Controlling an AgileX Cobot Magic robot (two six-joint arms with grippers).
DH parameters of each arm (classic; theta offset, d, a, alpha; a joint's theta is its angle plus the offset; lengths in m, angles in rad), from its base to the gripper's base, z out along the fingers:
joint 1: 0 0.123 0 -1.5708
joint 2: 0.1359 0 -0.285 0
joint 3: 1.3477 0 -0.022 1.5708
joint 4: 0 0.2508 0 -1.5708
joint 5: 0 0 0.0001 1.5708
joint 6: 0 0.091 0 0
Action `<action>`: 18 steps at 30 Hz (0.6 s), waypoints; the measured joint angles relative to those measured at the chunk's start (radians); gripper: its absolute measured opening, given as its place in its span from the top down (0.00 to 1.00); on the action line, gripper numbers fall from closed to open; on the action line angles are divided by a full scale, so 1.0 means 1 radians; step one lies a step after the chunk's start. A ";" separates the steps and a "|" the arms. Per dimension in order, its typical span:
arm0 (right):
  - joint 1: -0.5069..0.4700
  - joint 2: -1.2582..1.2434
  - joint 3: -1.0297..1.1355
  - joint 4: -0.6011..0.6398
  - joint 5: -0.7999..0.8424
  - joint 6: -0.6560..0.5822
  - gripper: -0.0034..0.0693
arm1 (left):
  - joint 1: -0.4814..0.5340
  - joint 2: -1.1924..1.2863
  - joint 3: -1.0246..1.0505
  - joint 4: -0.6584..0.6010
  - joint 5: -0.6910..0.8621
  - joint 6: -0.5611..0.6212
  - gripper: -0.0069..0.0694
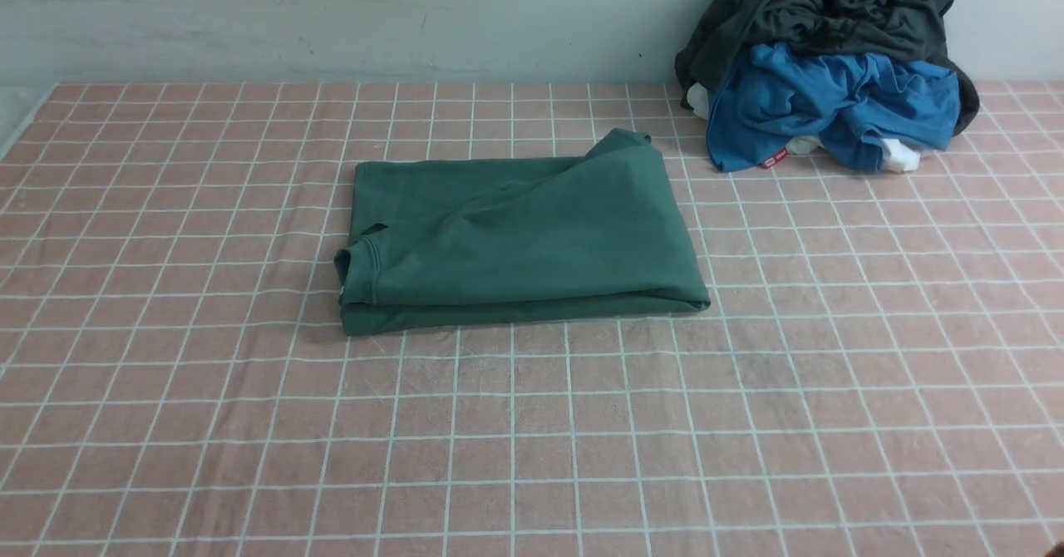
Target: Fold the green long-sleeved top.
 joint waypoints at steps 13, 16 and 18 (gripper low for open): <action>-0.014 0.000 0.063 -0.174 -0.057 0.234 0.97 | 0.000 0.000 0.000 0.000 0.001 0.000 0.91; -0.066 0.000 0.128 -0.362 -0.204 0.308 0.97 | 0.000 0.000 0.000 0.000 0.001 0.000 0.91; -0.125 0.000 0.178 -0.440 -0.276 0.390 0.97 | 0.000 0.000 0.000 0.000 0.001 0.000 0.91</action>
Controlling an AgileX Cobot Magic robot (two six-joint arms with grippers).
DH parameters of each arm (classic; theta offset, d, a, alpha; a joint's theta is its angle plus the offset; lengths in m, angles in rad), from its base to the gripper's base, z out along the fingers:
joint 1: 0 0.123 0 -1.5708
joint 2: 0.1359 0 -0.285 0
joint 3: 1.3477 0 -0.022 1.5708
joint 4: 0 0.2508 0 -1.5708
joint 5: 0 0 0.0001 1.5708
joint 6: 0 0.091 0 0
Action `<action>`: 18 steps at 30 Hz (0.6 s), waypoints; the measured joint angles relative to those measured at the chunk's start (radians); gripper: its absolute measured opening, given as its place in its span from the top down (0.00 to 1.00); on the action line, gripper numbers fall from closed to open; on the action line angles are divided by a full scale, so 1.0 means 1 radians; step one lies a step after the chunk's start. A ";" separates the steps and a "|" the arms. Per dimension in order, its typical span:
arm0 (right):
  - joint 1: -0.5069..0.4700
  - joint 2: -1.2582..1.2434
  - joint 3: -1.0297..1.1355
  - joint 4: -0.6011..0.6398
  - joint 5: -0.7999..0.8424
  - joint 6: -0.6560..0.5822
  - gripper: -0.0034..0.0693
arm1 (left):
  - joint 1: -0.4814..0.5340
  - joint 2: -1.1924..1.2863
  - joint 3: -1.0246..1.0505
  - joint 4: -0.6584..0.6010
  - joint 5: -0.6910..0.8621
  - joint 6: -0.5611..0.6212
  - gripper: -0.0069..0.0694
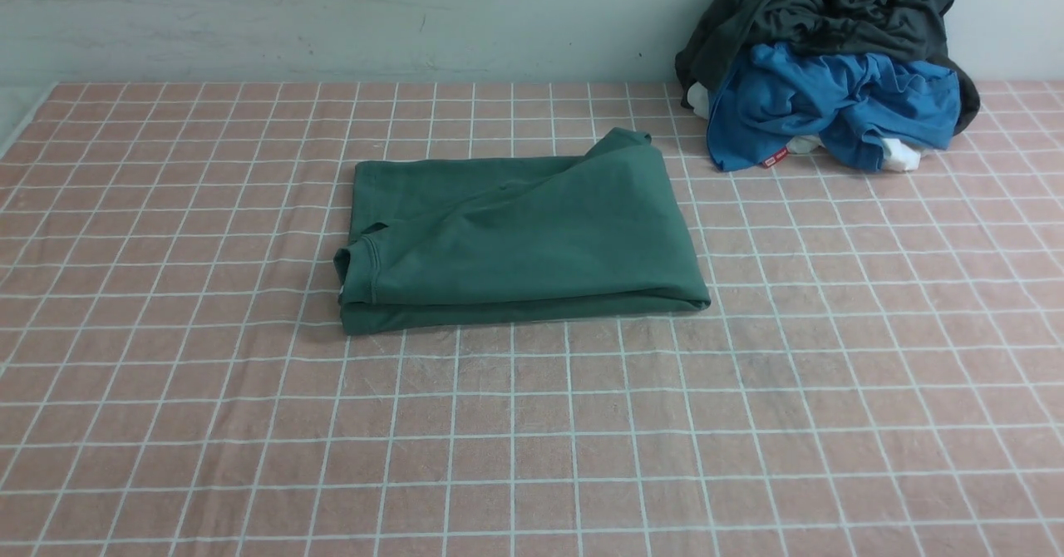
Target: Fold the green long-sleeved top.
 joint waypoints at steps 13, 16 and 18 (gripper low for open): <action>-0.186 0.000 0.069 -0.062 -0.050 0.134 0.97 | 0.000 0.000 0.000 0.000 0.000 0.000 0.91; -0.186 0.000 0.069 -0.069 -0.050 0.132 0.97 | 0.000 0.000 0.000 0.000 0.000 0.001 0.91; -0.186 0.000 0.069 -0.069 -0.050 0.132 0.97 | 0.000 0.000 0.000 0.000 0.000 0.001 0.91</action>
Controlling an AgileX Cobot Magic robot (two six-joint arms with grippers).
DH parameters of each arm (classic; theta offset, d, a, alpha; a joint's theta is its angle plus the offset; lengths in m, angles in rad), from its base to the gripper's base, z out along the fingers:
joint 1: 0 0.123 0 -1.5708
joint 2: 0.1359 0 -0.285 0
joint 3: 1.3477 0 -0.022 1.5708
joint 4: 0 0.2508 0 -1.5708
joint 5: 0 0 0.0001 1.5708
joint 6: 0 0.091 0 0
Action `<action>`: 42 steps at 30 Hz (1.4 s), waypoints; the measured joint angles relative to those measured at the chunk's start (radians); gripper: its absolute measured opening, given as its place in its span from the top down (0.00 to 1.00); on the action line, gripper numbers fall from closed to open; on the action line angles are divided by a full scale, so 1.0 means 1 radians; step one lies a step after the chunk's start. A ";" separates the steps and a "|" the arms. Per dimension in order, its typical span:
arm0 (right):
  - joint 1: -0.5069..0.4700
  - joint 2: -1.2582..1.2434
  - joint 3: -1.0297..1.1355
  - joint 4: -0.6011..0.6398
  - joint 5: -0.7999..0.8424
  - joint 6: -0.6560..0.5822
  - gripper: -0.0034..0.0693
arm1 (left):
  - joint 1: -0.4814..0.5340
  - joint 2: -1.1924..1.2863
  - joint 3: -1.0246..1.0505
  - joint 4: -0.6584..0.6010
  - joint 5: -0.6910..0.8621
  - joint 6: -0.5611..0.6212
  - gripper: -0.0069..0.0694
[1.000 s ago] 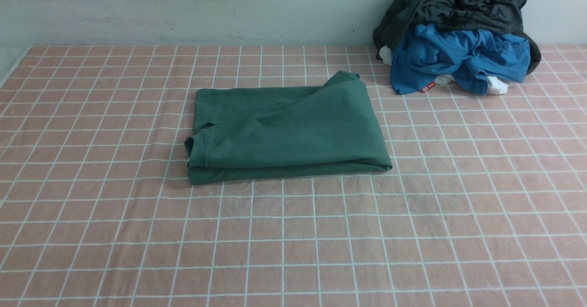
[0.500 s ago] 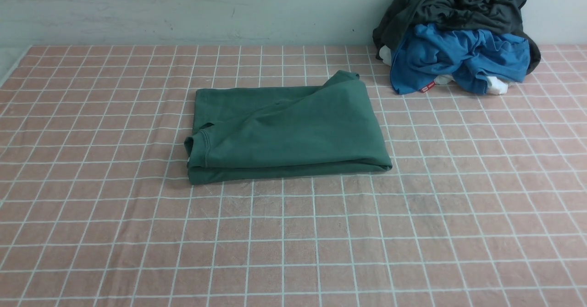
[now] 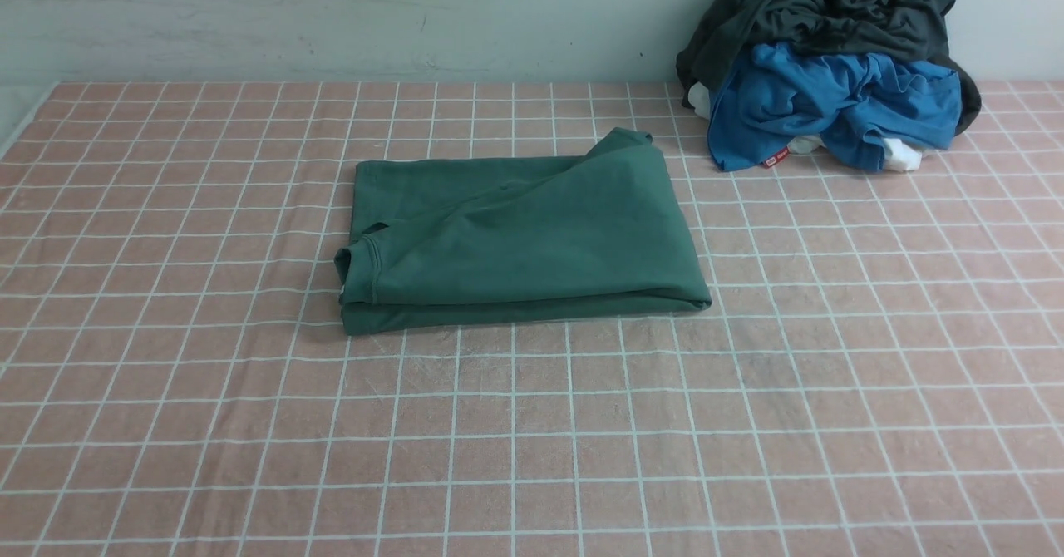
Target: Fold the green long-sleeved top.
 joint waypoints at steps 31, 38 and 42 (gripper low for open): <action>0.000 0.000 0.000 0.000 0.002 -0.003 0.97 | 0.008 -0.070 0.238 0.099 -0.094 -0.280 0.91; 0.000 0.000 0.000 0.000 0.003 -0.003 0.97 | 0.008 -0.070 0.231 0.101 0.068 -0.385 0.91; 0.000 0.000 0.000 0.000 0.003 -0.003 0.97 | 0.008 -0.070 0.230 0.101 0.077 -0.392 0.91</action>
